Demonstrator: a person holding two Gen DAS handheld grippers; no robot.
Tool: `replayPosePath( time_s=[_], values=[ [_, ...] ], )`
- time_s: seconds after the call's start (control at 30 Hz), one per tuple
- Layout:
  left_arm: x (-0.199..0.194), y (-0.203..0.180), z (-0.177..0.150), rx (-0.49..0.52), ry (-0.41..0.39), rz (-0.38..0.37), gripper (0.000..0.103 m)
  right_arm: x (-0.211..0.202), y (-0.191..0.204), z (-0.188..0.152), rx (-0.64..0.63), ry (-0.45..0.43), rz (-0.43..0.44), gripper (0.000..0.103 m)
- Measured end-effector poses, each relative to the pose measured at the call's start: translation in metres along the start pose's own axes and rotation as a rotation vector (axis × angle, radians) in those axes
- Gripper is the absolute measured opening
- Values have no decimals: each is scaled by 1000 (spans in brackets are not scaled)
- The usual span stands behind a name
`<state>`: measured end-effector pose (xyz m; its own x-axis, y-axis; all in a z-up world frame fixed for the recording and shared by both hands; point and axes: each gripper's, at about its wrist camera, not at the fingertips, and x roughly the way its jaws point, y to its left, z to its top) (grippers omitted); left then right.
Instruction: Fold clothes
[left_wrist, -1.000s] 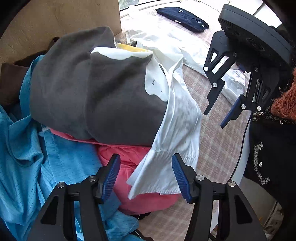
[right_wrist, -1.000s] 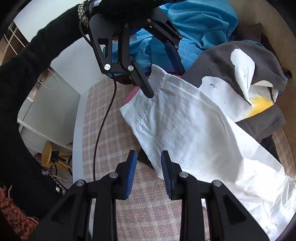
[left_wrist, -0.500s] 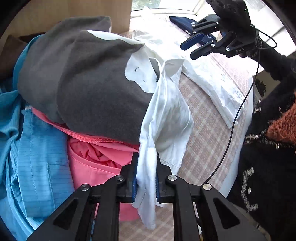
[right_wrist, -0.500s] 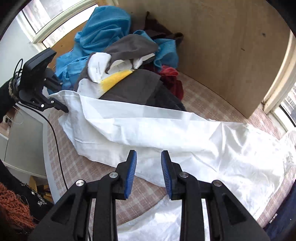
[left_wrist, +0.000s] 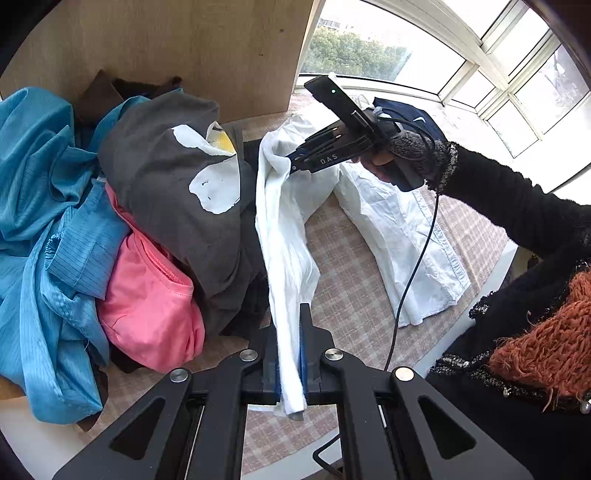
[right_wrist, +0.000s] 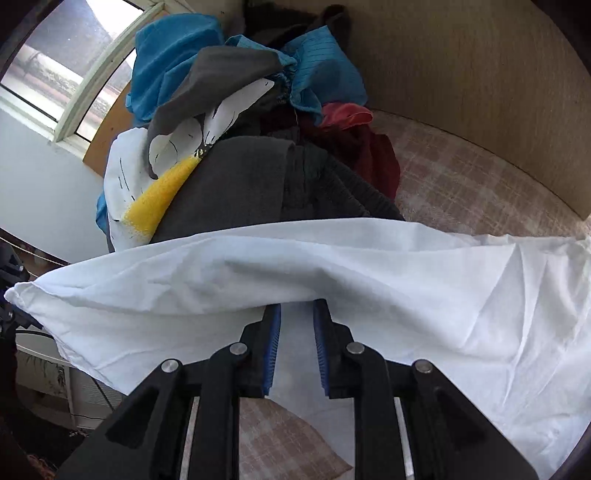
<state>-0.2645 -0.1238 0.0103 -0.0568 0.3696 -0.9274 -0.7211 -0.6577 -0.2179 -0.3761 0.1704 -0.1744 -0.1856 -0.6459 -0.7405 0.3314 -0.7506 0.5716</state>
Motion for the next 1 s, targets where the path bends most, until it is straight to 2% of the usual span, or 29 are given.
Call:
replayPosePath(
  time_s=[0.1, 0.17, 0.2, 0.3, 0.33, 0.4, 0.47, 0.53, 0.6, 0.7, 0.77, 0.9, 1.0],
  values=[
    [0, -2, 3, -24, 9, -7, 5, -46, -15, -10, 20, -53, -40, 19],
    [9, -10, 4, -37, 7, -14, 5, -59, -26, -12, -6, -39, -224, 19],
    [11, -14, 4, -51, -7, -26, 5, -55, -35, -11, -16, -14, -305, 20],
    [9, -24, 11, -64, -44, -58, 5, -32, -75, -10, 43, 84, -338, 20],
    [10, -32, 14, -54, -52, -60, 5, -22, -89, -11, 34, 116, -414, 20],
    [8, -48, 19, -30, -71, -80, 5, -30, -109, -12, 51, 69, -455, 8],
    [4, -64, 24, -2, -87, -94, 5, -49, -123, -11, 123, 3, -401, 9],
    [2, -75, 27, 18, -99, -90, 5, -72, -120, -18, 123, -71, -329, 10],
    [1, -78, 32, 14, -108, -84, 5, -84, -111, -29, 89, -95, -309, 10],
    [-1, -80, 38, -1, -118, -78, 5, -72, -95, -46, 50, -46, -202, 9],
    [-4, -89, 43, 17, -129, -71, 5, -48, -80, -49, 10, 4, -166, 9],
    [3, -135, 47, 108, -115, -88, 5, -6, -80, -32, 27, 36, -189, 9],
    [11, -174, 49, 186, -98, -105, 6, 1, -92, -20, 69, 38, -203, 9]
  ],
)
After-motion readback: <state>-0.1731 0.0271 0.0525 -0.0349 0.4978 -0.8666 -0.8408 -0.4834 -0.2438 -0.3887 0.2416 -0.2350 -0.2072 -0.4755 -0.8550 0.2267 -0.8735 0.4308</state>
